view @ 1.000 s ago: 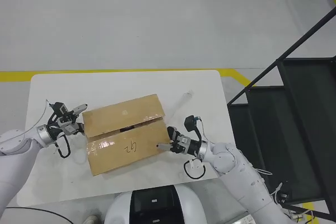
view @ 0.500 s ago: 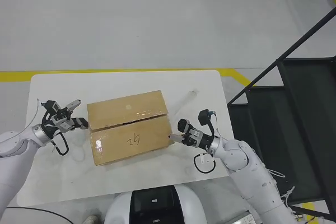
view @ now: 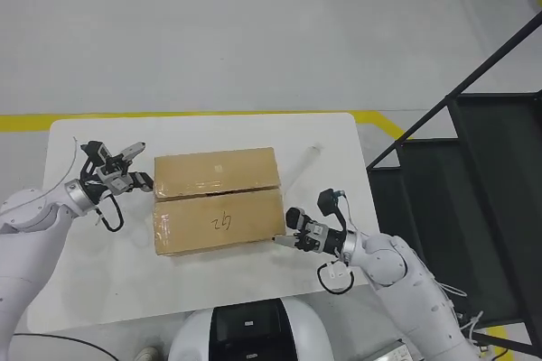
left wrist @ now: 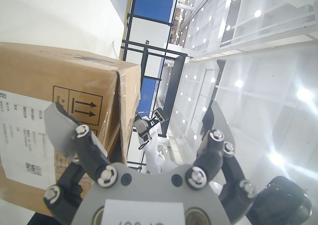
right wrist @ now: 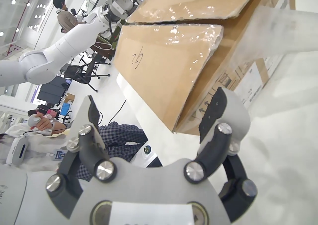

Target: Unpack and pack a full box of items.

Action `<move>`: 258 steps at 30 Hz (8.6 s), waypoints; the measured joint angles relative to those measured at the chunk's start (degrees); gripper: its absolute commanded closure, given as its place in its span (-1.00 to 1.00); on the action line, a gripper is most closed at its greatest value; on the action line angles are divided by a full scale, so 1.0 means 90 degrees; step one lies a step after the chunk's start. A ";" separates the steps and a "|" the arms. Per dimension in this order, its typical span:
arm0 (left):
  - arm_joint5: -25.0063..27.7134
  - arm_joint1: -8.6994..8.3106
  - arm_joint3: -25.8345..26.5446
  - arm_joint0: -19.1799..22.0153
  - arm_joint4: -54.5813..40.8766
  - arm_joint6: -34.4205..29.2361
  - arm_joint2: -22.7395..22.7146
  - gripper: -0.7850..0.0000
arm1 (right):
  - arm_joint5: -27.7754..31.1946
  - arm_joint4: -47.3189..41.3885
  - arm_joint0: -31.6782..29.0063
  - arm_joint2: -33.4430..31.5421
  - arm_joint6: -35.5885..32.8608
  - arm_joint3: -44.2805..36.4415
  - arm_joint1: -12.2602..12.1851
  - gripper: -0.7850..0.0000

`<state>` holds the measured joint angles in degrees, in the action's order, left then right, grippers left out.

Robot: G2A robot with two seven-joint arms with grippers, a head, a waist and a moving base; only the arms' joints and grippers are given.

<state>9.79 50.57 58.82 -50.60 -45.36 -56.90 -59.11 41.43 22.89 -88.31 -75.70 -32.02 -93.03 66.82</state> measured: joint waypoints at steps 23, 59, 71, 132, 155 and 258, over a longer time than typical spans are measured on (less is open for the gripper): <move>0.0612 -0.0040 -0.0466 -0.0897 -0.0580 -0.0612 -0.0873 -1.00 | 0.0273 -0.1771 0.0456 -0.0136 -0.0137 -0.0357 -0.0145 -1.00; 0.2408 -0.0505 0.0965 -0.1420 0.1317 -0.1764 -0.1738 -1.00 | -0.0839 -0.5129 0.0584 -0.0203 -0.3658 -0.0012 -0.0458 -1.00; 0.2702 -0.0999 0.2342 -0.2004 0.1169 -0.1479 -0.1713 -1.00 | -0.1322 -0.6402 0.0801 0.0073 -0.4748 0.0077 -0.0510 -1.00; 0.2629 -0.0978 0.2548 -0.2080 0.1398 -0.1346 -0.1713 -1.00 | -0.1477 -0.6324 0.1478 0.0961 -0.4904 0.0789 -0.0527 -1.00; 0.2230 -0.0463 0.1378 -0.0715 0.1277 -0.1412 -0.0482 -1.00 | -0.1459 -0.6132 0.0788 0.1096 -0.4885 0.0224 -0.0788 -1.00; 0.2080 0.2305 -0.4882 0.3844 0.3571 0.0513 0.2212 -1.00 | -0.0455 -0.3168 0.0226 0.1870 -0.1620 -0.0257 -0.0925 -1.00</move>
<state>28.51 71.31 14.88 -16.00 -13.22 -52.29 -39.20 37.33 -5.63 -86.28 -58.87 -46.60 -95.35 58.50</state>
